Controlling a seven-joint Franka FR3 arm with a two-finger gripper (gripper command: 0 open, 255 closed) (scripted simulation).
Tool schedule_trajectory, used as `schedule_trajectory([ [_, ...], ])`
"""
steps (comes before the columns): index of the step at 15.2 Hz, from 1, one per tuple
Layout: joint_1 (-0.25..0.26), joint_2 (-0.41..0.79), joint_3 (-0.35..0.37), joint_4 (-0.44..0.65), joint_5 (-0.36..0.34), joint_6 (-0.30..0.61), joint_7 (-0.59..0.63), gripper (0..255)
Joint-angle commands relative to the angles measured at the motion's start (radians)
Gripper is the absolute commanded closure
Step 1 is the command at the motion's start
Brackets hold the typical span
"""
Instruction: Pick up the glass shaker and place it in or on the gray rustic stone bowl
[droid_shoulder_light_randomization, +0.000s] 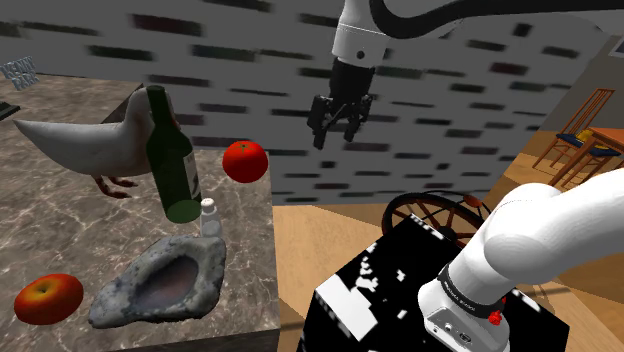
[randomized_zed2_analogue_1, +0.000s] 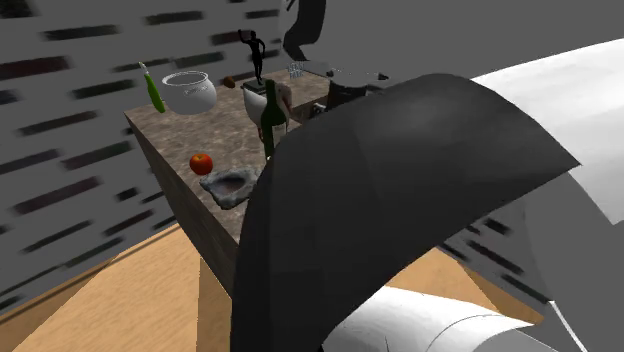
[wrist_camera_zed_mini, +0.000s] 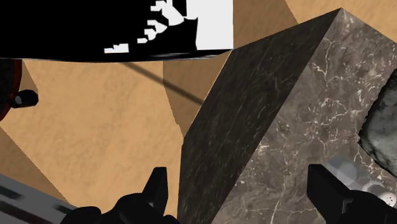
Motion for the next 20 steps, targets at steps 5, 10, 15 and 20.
schedule_trajectory([
  [5,0.010,0.186,0.110,0.070,0.003,0.134,0.112,0],
  [10,0.016,0.364,0.193,0.162,-0.044,0.227,0.221,0],
  [15,0.037,0.564,0.254,0.286,-0.143,0.294,0.350,0],
  [20,0.099,0.775,0.270,0.446,-0.271,0.324,0.481,0],
])
